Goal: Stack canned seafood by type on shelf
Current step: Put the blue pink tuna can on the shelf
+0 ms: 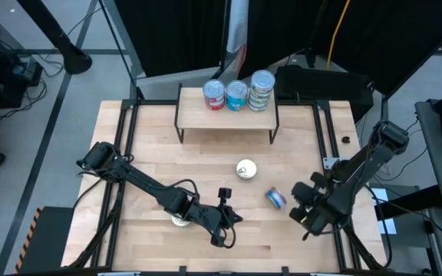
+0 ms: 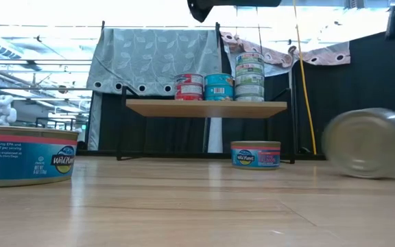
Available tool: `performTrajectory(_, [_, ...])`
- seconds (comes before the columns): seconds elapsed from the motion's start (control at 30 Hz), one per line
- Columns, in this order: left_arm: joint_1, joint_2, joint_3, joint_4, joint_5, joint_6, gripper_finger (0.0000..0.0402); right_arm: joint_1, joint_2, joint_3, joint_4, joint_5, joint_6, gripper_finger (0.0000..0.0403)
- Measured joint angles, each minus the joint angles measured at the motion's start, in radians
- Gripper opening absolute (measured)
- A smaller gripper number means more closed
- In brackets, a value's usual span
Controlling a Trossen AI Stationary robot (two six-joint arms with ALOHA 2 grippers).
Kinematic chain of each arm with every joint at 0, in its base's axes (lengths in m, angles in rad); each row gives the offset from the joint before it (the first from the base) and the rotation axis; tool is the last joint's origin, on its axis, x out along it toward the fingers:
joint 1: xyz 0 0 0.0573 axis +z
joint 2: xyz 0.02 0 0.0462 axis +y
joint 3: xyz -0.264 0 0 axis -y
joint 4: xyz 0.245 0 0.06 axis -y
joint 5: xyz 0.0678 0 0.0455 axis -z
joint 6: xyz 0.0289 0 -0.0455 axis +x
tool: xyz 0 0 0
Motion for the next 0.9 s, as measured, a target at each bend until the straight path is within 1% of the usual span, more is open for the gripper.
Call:
performTrajectory(0.17, [-0.008, 0.000, 0.000, -0.001, 0.005, -0.010, 0.0015, 0.033, -0.101, 0.029, -0.027, 0.057, -0.029, 0.0000])
performTrajectory(0.37, [-0.013, 0.000, 0.000, -0.007, 0.006, -0.010, 0.0015, 0.074, -0.169, 0.048, -0.030, 0.076, -0.036, 0.0000])
performTrajectory(0.47, [-0.013, 0.000, 0.000, -0.007, -0.031, -0.010, 0.0015, 0.086, -0.169, 0.048, -0.029, 0.163, -0.008, 0.0000])
performTrajectory(0.53, [-0.012, 0.000, 0.000, -0.013, -0.070, -0.010, 0.0015, 0.085, -0.153, 0.048, -0.024, 0.250, 0.013, 0.0000])
performTrajectory(0.6, [-0.006, 0.000, 0.000, -0.018, -0.098, -0.010, 0.0015, 0.084, -0.126, 0.046, 0.016, 0.334, 0.013, 0.0000])
performTrajectory(0.67, [0.003, 0.000, 0.000, -0.018, -0.104, -0.009, 0.0015, 0.084, -0.089, 0.040, 0.095, 0.384, -0.038, 0.0004])
performTrajectory(0.8, [0.023, -0.007, 0.000, -0.021, -0.105, -0.024, 0.0015, 0.073, 0.002, 0.039, 0.216, 0.455, -0.059, 0.0033])
performTrajectory(0.9, [0.031, -0.013, 0.000, -0.023, -0.105, -0.036, 0.0015, 0.047, 0.062, 0.039, 0.288, 0.446, -0.102, 0.0073])
